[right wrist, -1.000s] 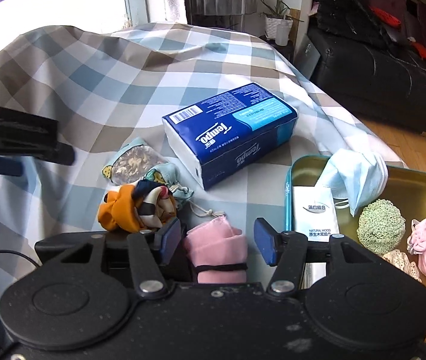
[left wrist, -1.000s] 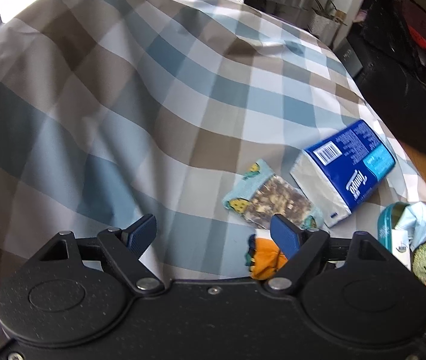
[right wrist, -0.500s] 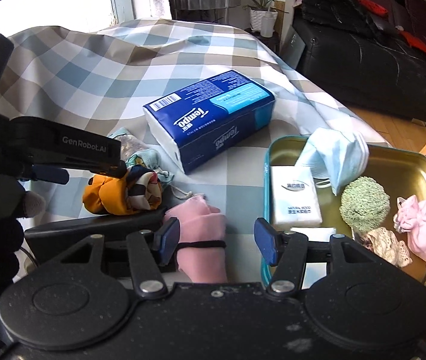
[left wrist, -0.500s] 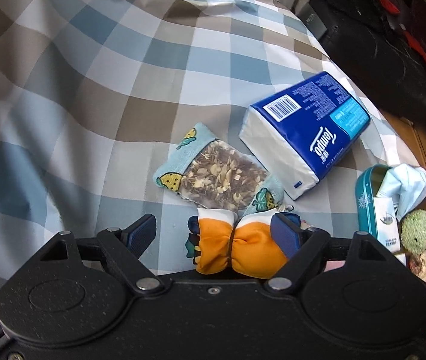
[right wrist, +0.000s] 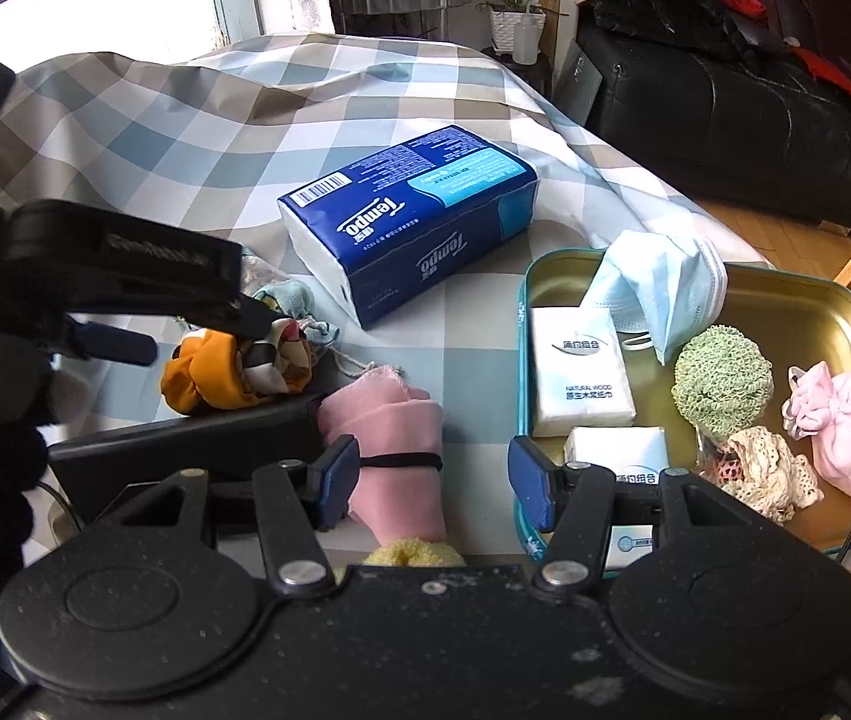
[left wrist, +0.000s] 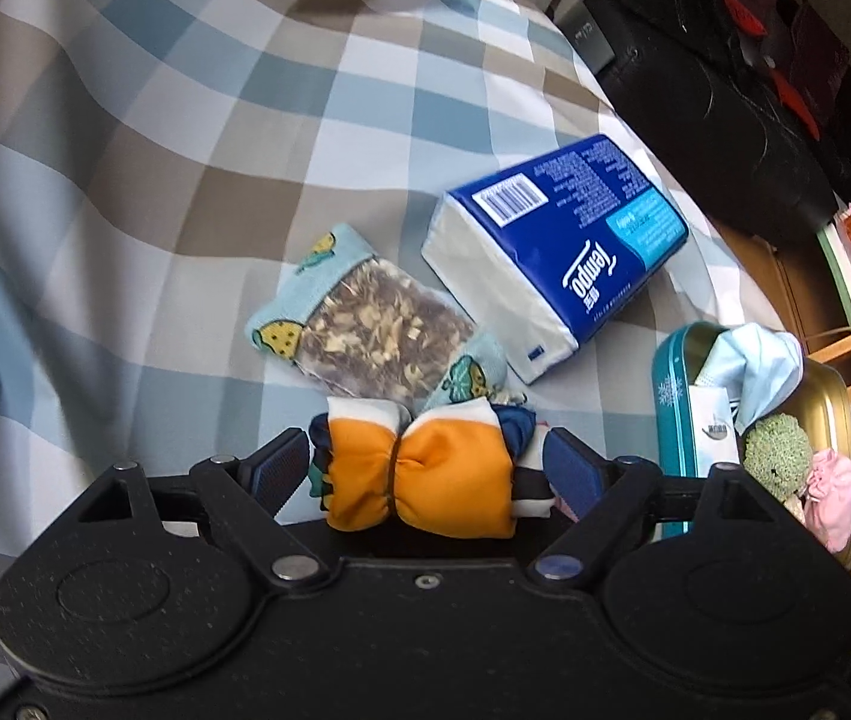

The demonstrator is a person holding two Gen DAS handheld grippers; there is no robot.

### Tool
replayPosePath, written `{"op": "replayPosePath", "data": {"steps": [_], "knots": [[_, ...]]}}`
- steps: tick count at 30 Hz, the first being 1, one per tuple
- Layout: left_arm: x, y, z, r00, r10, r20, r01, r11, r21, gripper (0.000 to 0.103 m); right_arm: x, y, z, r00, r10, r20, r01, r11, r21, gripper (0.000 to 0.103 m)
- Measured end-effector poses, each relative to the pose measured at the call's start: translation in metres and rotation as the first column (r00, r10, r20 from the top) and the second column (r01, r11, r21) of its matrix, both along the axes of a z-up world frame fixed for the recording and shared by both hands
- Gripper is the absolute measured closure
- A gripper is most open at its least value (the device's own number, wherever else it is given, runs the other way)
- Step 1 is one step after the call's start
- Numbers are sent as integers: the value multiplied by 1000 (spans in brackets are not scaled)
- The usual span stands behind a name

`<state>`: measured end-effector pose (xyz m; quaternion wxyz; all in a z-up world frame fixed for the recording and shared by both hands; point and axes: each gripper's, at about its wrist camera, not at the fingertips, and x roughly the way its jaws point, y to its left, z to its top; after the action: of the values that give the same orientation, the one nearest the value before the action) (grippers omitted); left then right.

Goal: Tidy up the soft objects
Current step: 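Grasp the orange-and-white cloth bundle with the left gripper while the right lowers the pink towel onto the cloth, then grasp the rolled yellow towel with the right gripper while the left lifts the orange bundle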

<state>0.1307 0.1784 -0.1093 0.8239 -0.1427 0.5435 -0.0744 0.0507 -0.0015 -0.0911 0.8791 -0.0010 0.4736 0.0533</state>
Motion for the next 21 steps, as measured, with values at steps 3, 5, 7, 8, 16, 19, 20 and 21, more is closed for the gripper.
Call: {"op": "replayPosePath", "data": {"steps": [3, 5, 7, 8, 16, 19, 20, 21], "knots": [[1, 0, -5, 1000, 1, -21, -1, 1000, -7, 22, 0, 2, -1, 1000, 6, 1, -6, 1000, 1, 49], [3, 2, -9, 999, 5, -36, -6, 1000, -23, 22, 0, 4, -1, 1000, 8, 0, -8, 1000, 4, 49], [5, 4, -13, 999, 13, -51, -15, 999, -39, 22, -1, 4, -2, 1000, 12, -1, -12, 1000, 4, 49], [6, 5, -15, 998, 14, -58, -16, 999, -45, 21, -2, 5, -3, 1000, 13, -2, -13, 1000, 3, 49], [11, -4, -27, 997, -7, -75, 5, 1000, -24, 15, -6, 6, -4, 1000, 25, -7, -25, 1000, 1, 49], [11, -7, -29, 997, -20, -73, 19, 1000, -16, 17, -7, 6, -4, 1000, 31, -4, -31, 1000, -2, 49], [10, -7, -28, 998, -21, -63, 20, 1000, -16, 22, -7, 6, -4, 999, 33, -4, -33, 999, -3, 49], [10, -7, -26, 998, -20, -57, 19, 1000, -20, 26, -7, 7, -4, 999, 36, -4, -36, 999, -4, 49]]}}
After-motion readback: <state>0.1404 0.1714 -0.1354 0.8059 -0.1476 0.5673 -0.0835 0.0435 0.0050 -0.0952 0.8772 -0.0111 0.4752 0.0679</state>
